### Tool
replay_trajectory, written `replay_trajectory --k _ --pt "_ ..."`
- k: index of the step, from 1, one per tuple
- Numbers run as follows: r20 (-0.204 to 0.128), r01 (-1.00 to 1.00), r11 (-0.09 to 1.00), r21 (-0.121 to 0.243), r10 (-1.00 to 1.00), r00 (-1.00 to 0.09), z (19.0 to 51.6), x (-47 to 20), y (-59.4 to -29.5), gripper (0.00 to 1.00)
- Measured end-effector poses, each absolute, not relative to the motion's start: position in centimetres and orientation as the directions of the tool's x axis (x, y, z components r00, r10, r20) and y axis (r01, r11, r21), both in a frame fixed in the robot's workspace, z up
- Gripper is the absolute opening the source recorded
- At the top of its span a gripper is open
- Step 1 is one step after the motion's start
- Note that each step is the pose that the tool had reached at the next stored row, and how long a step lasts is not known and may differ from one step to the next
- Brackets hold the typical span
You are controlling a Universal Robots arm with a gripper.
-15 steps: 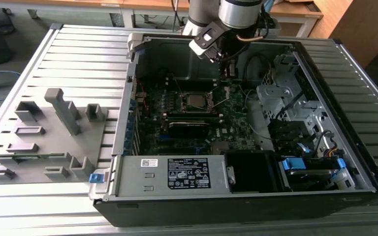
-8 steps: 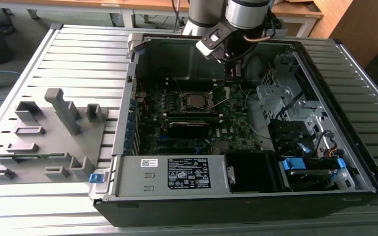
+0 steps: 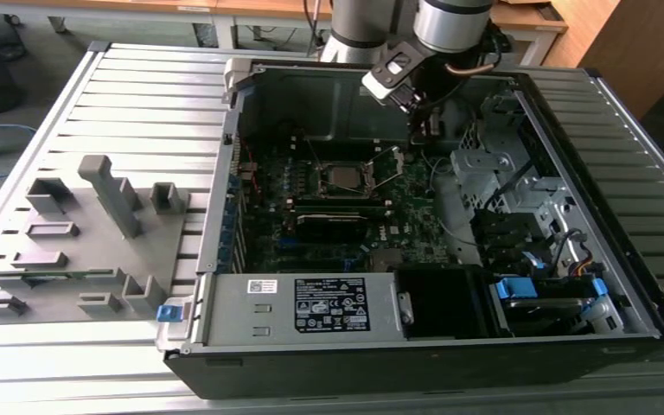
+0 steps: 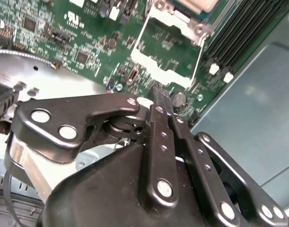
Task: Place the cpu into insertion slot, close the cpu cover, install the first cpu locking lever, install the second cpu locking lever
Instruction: 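Close the cpu cover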
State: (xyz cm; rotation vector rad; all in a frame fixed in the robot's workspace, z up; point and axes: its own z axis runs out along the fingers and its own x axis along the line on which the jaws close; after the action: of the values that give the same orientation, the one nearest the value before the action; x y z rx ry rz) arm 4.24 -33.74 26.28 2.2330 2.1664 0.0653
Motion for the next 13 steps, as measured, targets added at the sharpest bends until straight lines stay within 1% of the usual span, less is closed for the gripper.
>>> replay_trajectory --k 5,13 --pt "0.009 0.998 -0.03 0.05 1.0 0.03 26.2 4.9 -33.7 0.11" --pt "0.009 0.998 -0.03 0.052 1.0 0.03 24.8 4.9 -33.7 0.11"
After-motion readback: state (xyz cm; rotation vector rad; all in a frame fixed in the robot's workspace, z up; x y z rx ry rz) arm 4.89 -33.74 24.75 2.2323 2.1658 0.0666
